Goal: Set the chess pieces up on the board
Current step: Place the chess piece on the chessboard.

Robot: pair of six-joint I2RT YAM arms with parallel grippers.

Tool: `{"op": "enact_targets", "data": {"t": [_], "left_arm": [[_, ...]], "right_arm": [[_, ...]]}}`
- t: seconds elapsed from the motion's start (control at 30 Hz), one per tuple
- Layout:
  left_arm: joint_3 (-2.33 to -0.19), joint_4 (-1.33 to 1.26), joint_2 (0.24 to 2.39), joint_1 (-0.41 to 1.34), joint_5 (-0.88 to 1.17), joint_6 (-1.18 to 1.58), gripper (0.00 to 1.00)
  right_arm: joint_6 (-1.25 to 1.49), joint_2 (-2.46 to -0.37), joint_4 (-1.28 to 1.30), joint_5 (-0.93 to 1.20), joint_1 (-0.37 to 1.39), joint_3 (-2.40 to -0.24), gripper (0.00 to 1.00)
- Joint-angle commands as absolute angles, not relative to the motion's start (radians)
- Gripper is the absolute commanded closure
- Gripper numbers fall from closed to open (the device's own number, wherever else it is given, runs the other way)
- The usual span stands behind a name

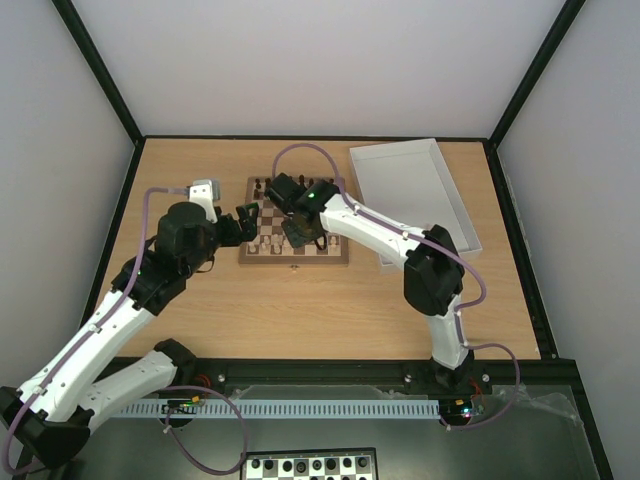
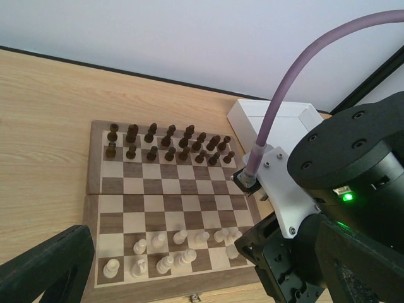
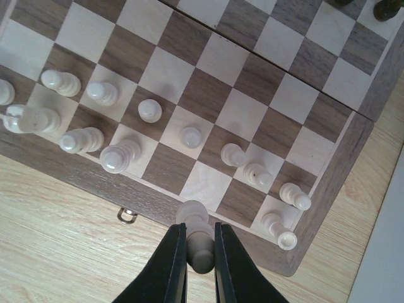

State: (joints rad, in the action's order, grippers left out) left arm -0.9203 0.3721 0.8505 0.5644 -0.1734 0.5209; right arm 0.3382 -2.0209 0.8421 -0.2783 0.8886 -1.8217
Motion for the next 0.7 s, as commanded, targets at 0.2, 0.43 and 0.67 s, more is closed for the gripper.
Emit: {"op": "enact_targets", "data": {"t": [0.2, 0.43, 0.67], "left_arm": [[-0.912, 0.382, 0.836, 0.558, -0.188, 0.524, 0.01], [-0.910, 0.378, 0.840, 0.559, -0.187, 0.526, 0.01], [-0.910, 0.373, 0.844, 0.559, -0.181, 0.526, 0.00]], "right_arm": [[0.338, -2.061, 0.927, -0.308, 0.894, -1.858, 0.98], [0.334, -2.068, 0.928, -0.305, 0.894, -1.852, 0.98], [0.333, -2.081, 0.939, -0.319, 0.893, -1.842, 0.98]]}}
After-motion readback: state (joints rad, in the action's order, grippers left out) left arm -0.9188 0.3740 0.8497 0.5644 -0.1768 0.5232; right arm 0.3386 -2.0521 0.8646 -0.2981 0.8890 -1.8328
